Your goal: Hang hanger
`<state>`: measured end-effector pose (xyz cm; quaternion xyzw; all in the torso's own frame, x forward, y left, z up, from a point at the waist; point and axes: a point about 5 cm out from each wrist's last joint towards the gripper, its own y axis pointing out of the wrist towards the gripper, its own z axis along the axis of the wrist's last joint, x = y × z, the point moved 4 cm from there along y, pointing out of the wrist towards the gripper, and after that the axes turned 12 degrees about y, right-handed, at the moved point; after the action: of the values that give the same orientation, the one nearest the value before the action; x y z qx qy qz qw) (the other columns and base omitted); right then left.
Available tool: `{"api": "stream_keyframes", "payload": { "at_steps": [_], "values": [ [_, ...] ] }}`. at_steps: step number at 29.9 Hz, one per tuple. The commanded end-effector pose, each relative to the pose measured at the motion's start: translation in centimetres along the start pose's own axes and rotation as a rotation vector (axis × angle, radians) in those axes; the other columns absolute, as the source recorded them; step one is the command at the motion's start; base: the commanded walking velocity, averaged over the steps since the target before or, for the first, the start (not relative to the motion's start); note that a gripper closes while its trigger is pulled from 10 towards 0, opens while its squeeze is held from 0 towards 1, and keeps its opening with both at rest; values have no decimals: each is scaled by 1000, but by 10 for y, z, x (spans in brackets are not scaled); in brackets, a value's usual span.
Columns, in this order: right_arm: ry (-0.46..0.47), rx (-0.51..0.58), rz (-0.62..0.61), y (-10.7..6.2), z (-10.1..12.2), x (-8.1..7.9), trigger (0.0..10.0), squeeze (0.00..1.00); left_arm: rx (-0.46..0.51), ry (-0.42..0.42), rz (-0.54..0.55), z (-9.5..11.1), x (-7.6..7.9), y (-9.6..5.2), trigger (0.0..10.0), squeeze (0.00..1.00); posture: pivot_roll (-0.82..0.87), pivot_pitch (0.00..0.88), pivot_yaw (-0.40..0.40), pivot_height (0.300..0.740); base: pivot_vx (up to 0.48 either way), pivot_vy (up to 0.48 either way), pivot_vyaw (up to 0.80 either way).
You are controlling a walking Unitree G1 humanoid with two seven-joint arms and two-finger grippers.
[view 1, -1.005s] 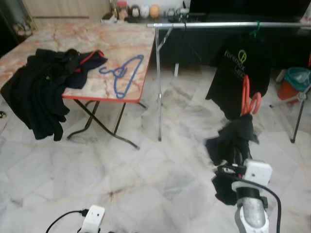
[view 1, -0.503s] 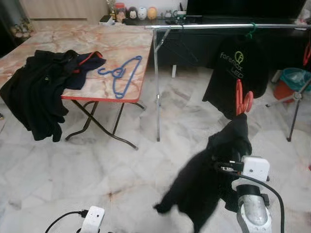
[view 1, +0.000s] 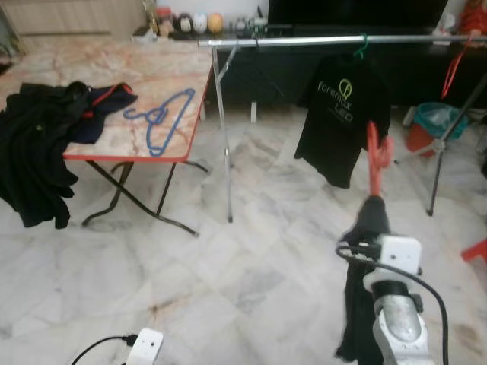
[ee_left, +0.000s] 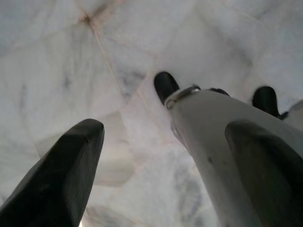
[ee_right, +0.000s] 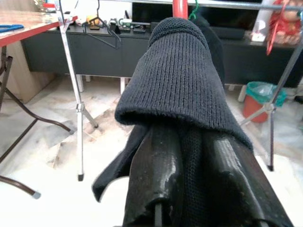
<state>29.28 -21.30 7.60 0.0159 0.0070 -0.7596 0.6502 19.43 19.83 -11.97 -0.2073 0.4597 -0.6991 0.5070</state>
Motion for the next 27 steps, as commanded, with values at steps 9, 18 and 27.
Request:
{"api": "stream_keyframes", "payload": {
  "at_steps": [9,18,27],
  "values": [
    [7,-2,9,4,7,1,10000,0,-30,13,-5,-10,0,-2,10000,0,-80,40,28,740,0,-321,0],
    [-9,-67,-1,2,-1,9,10000,0,-21,12,-13,-6,0,-1,10000,0,-81,49,27,740,0,-320,0],
    [-72,-210,50,5,-18,7,10000,0,-30,0,-28,-9,1,-2,10000,0,-85,54,27,740,0,-130,0]
  ]
}}
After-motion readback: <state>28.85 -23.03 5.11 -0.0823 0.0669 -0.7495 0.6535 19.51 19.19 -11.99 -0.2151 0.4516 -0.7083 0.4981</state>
